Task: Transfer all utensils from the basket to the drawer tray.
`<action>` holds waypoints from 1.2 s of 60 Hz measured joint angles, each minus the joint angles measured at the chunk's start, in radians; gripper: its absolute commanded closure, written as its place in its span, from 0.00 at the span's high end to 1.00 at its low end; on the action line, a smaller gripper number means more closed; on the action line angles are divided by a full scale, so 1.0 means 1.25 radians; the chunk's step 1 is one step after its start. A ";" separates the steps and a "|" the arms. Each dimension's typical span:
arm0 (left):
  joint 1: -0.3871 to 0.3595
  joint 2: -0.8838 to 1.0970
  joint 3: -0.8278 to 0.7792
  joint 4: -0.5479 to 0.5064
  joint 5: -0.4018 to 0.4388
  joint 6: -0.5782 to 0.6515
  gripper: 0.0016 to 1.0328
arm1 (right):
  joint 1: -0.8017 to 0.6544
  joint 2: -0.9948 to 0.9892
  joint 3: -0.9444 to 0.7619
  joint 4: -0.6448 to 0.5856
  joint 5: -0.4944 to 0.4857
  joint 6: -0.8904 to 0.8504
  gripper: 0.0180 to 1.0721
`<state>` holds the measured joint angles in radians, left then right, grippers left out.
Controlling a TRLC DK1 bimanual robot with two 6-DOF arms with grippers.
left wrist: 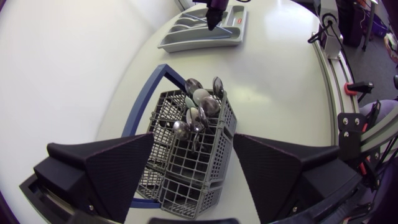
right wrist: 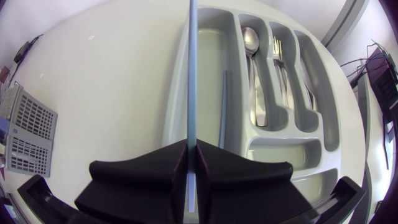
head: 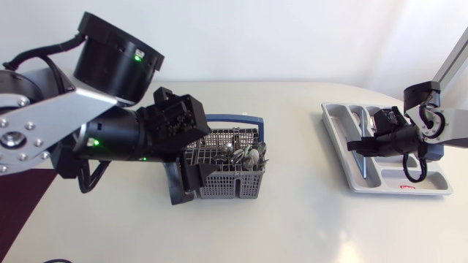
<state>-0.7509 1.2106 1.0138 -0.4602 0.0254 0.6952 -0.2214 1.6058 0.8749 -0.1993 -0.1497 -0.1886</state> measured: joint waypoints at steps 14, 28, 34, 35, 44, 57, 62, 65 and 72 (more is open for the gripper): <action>-0.051 0.001 -0.055 0.053 -0.073 0.041 0.79 | -0.024 0.105 0.031 0.032 0.007 0.000 0.61; -0.051 0.034 -0.055 0.096 -0.093 0.070 0.69 | -0.023 0.092 0.017 0.051 0.007 0.000 0.88; -0.051 0.060 -0.055 0.114 -0.096 0.079 0.64 | -0.010 0.042 -0.011 0.052 0.007 0.000 0.88; -0.051 0.065 -0.055 0.117 -0.097 0.080 0.64 | -0.006 0.034 -0.016 0.052 0.007 0.000 0.88; -0.050 0.103 -0.055 0.139 -0.109 0.098 0.56 | 0.032 -0.041 -0.045 0.053 0.007 0.000 0.88; -0.038 0.138 -0.055 0.170 -0.115 0.119 0.39 | 0.079 -0.092 -0.087 0.055 0.007 0.000 0.88; -0.028 0.149 -0.055 0.179 -0.116 0.125 0.31 | 0.094 -0.100 -0.095 0.056 0.007 0.000 0.88; -0.024 0.153 -0.055 0.183 -0.117 0.130 0.24 | 0.100 -0.106 -0.101 0.057 0.007 0.000 0.88; -0.016 0.158 -0.057 0.199 -0.118 0.137 0.19 | 0.114 -0.127 -0.113 0.058 0.007 0.000 0.88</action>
<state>-0.7712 1.4086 0.9421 -0.2119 -0.1219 0.8661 -0.0784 1.4467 0.7342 -0.1268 -0.1410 -0.1886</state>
